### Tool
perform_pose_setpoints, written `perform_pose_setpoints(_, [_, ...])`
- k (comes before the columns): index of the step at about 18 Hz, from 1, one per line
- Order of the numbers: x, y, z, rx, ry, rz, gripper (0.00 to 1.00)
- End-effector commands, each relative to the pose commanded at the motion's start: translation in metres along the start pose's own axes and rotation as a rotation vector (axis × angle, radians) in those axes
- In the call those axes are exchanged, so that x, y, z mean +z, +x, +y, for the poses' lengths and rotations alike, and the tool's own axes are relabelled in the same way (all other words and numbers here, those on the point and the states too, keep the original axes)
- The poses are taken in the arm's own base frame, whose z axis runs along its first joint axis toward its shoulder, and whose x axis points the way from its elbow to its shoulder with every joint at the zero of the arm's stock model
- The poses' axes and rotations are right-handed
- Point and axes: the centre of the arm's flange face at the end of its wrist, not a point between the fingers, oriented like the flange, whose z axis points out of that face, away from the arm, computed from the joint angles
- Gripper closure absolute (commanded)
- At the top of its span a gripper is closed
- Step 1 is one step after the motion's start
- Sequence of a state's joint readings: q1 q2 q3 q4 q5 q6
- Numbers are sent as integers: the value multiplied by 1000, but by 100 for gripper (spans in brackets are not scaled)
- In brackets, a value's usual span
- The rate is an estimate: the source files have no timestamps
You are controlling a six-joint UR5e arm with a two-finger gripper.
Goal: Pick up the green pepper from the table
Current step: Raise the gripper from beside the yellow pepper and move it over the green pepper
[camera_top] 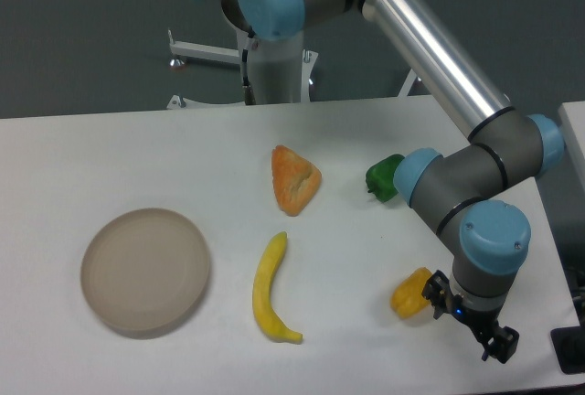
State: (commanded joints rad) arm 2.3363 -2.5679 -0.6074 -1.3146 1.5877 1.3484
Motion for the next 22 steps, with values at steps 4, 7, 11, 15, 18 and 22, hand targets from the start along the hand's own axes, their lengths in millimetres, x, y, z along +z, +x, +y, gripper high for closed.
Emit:
perform_pose_setpoints(4, [4, 2, 0, -9, -9, 6, 0])
perform_pose_setpoints(7, [4, 2, 0, -14, -7, 6, 0])
perform_pose_setpoints(11, [1, 7, -12, 0, -7, 4, 0])
perform_pose_setpoints(15, [-9, 15, -14, -37, 3, 18, 0])
perform_pose_setpoints(18, [-16, 35, -26, -65, 9, 47, 0])
perform_pose_setpoints(22, [-32, 68, -19, -108, 22, 111, 0])
